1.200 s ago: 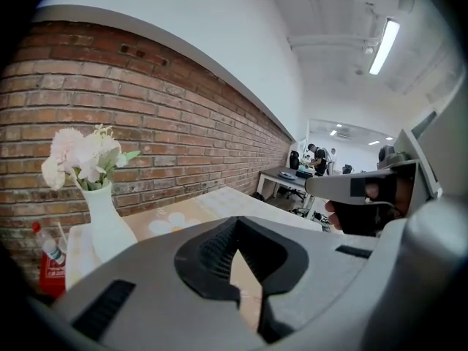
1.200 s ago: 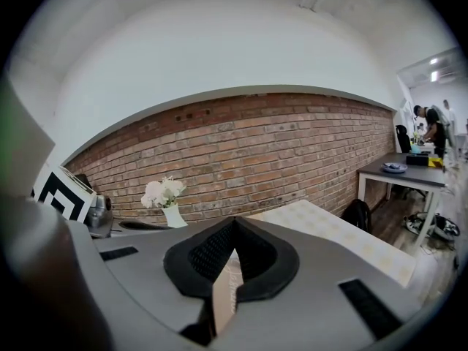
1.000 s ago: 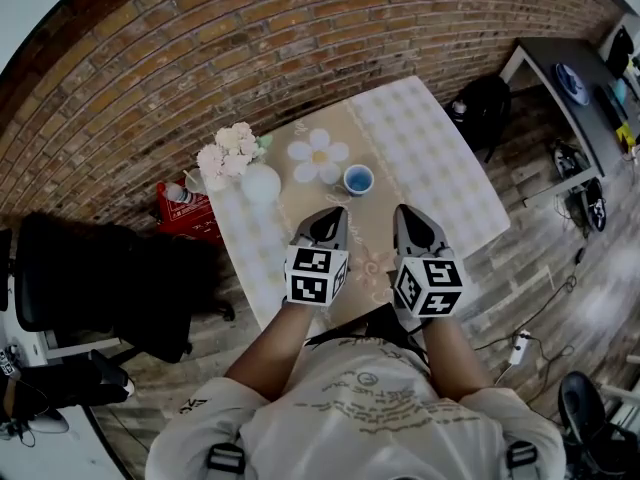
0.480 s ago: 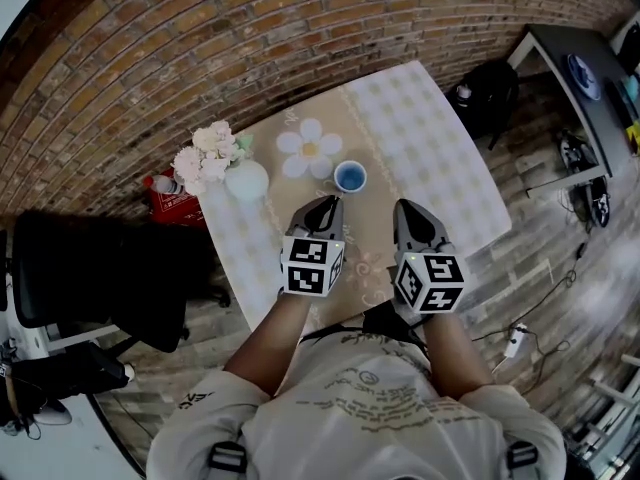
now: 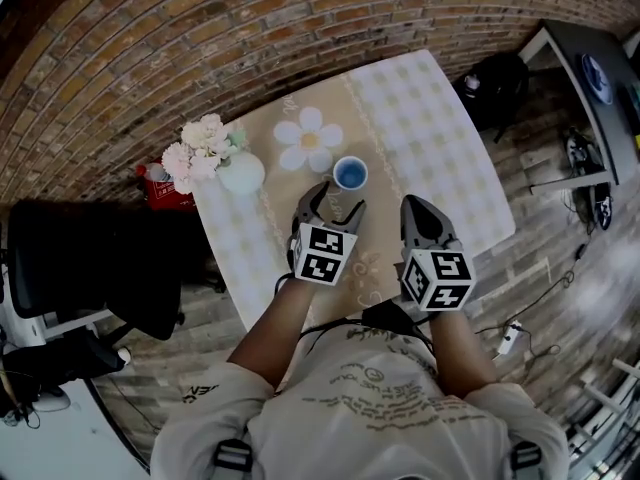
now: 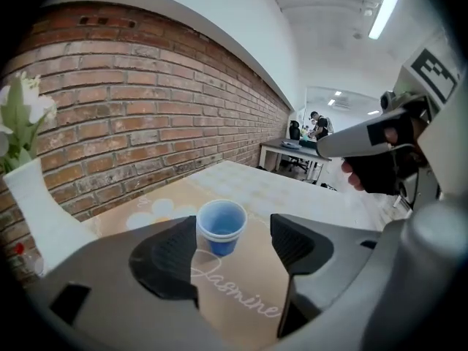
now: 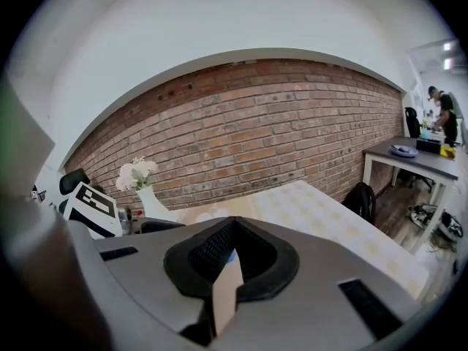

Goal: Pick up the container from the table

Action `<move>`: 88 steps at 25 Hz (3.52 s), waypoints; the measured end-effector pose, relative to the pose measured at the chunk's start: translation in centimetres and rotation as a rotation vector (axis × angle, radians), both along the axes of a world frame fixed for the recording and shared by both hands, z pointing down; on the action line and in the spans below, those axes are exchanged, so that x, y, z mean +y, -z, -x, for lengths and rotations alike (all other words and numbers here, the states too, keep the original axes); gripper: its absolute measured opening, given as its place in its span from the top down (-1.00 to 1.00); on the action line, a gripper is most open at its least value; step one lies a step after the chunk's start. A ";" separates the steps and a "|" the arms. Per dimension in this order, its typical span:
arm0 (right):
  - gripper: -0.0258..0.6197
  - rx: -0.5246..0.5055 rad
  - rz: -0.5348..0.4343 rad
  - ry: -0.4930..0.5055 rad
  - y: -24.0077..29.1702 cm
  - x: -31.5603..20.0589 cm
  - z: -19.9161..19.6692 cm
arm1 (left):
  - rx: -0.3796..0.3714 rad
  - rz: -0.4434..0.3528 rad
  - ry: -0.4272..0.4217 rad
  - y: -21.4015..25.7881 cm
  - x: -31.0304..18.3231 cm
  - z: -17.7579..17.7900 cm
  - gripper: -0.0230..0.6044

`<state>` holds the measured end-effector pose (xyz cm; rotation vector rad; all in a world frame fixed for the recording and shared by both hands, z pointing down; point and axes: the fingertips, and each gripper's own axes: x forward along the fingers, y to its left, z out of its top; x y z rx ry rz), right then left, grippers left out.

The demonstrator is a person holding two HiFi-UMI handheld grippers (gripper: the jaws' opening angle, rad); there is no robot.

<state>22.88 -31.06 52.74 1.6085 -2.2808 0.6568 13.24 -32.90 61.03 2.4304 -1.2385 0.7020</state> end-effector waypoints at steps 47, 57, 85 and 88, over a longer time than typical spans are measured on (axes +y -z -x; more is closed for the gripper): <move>0.92 0.068 0.064 0.022 -3.3 -1.1 -4.4 | -0.083 -0.045 0.038 -4.9 -4.5 -1.6 -0.03; 0.92 0.033 0.012 0.042 -1.1 -1.4 -3.2 | -0.025 -0.095 0.084 1.3 -2.9 -0.6 -0.02; 0.92 -0.078 -0.228 0.242 10.0 -0.2 10.7 | 0.044 -0.178 0.348 16.6 6.4 12.2 -0.02; 0.92 -0.065 -0.238 0.251 10.7 -0.1 11.4 | 0.061 -0.191 0.352 17.3 6.5 12.6 -0.02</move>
